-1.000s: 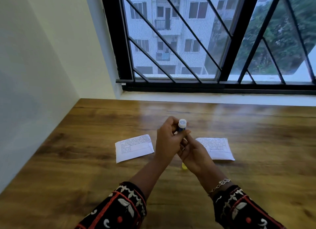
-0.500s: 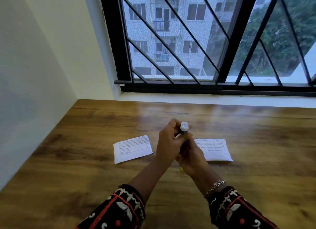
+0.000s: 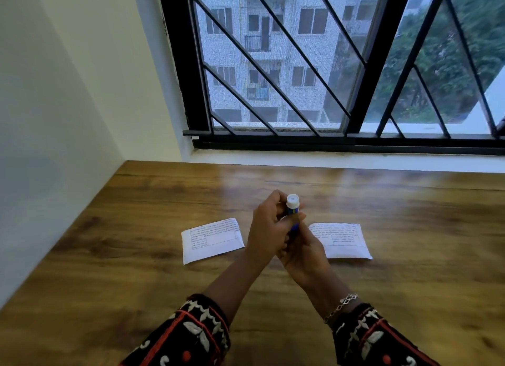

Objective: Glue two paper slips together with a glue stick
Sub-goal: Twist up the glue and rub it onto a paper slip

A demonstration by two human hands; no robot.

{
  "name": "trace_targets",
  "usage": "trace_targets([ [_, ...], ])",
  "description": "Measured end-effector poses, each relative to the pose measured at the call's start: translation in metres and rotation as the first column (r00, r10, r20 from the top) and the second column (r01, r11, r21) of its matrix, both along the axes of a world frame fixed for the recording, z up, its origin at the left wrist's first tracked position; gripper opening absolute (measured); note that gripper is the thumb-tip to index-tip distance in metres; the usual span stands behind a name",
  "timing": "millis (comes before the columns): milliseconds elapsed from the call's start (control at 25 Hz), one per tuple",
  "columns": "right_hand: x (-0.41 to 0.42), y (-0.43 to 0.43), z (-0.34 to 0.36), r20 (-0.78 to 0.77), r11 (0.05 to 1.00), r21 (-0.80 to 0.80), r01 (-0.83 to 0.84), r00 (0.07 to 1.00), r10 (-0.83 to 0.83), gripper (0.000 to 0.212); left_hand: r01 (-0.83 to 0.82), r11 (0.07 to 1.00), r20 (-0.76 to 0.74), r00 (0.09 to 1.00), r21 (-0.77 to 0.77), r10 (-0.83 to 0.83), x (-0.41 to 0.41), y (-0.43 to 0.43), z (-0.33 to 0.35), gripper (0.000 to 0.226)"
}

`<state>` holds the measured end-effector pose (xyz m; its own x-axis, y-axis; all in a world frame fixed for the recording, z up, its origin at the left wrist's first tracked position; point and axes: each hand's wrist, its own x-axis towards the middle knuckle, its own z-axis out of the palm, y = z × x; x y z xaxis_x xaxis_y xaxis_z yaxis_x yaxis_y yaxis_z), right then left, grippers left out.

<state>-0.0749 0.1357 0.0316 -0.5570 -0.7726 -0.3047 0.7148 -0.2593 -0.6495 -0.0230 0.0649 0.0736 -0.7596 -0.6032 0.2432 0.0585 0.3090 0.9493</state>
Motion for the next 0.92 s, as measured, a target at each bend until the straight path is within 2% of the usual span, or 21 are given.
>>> trace_targets([
  [120, 0.001, -0.001, 0.002, -0.019, 0.997, 0.078, 0.026, 1.0, -0.025, 0.038, 0.001, 1.0, 0.001, 1.0, 0.023, -0.001, 0.001, -0.001, -0.001, 0.014],
  [360, -0.001, 0.001, 0.003, -0.022, 0.992, -0.126, 0.02, 0.999, -0.023, 0.025, -0.045, 0.996, -0.028, 0.998, 0.082, 0.047, -0.001, -0.009, 0.0, 0.019],
  [560, 0.002, 0.002, 0.003, 0.024, 0.996, -0.081, 0.027, 0.999, -0.025, 0.031, -0.01, 0.996, -0.016, 1.0, 0.089, 0.012, -0.002, -0.009, -0.001, 0.02],
  [840, 0.001, 0.002, 0.002, 0.012, 0.995, 0.069, -0.065, 0.998, 0.065, 0.046, 0.053, 0.989, -0.036, 0.998, 0.135, -0.049, 0.002, -0.009, -0.005, 0.018],
  [920, 0.002, 0.001, 0.002, 0.017, 0.997, 0.041, -0.07, 0.997, 0.069, 0.043, 0.061, 0.99, -0.04, 0.998, 0.131, -0.057, 0.004, -0.009, -0.006, 0.016],
])
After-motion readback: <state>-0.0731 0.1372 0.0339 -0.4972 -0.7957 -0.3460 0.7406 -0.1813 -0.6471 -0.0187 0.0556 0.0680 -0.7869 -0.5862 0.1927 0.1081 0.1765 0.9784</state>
